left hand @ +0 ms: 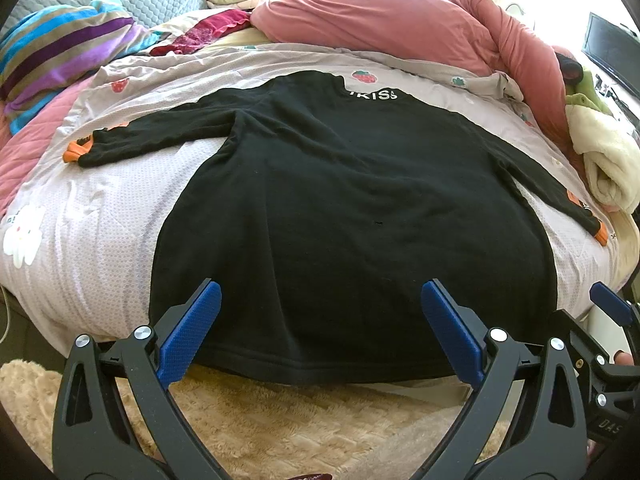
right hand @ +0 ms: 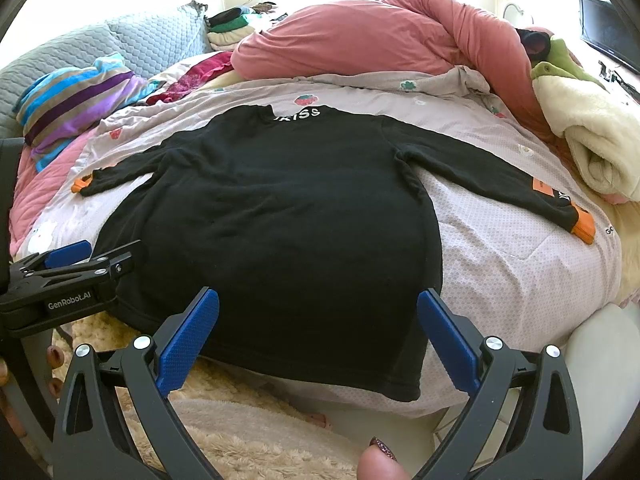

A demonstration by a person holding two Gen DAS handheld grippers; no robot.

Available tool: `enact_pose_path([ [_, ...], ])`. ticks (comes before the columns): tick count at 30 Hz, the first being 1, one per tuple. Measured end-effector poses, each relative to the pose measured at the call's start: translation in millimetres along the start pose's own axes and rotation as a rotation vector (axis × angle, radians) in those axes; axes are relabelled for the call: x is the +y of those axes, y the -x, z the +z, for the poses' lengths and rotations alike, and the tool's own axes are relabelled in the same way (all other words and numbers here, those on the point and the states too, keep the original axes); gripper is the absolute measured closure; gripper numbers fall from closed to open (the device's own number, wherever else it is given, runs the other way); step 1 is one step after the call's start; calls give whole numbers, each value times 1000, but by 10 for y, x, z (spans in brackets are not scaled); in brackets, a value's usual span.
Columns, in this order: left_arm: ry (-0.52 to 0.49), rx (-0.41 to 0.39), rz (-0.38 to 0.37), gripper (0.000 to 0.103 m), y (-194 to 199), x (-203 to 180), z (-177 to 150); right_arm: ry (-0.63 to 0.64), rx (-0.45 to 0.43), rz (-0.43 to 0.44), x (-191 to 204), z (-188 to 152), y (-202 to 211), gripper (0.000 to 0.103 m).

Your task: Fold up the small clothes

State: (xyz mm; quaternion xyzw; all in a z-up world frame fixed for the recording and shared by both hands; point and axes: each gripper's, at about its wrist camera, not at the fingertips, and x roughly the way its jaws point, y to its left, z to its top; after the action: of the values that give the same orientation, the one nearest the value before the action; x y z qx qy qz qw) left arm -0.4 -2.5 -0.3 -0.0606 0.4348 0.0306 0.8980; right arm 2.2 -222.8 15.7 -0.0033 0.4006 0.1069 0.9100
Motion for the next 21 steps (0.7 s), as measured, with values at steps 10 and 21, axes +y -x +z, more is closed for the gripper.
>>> enact_pose_path([
  [10, -1, 0, 1, 9, 9, 4, 5, -7, 10, 2, -1, 1, -14, 4],
  [21, 0, -3, 3, 9, 12, 15, 10, -11, 4, 5, -16, 29, -26, 4],
])
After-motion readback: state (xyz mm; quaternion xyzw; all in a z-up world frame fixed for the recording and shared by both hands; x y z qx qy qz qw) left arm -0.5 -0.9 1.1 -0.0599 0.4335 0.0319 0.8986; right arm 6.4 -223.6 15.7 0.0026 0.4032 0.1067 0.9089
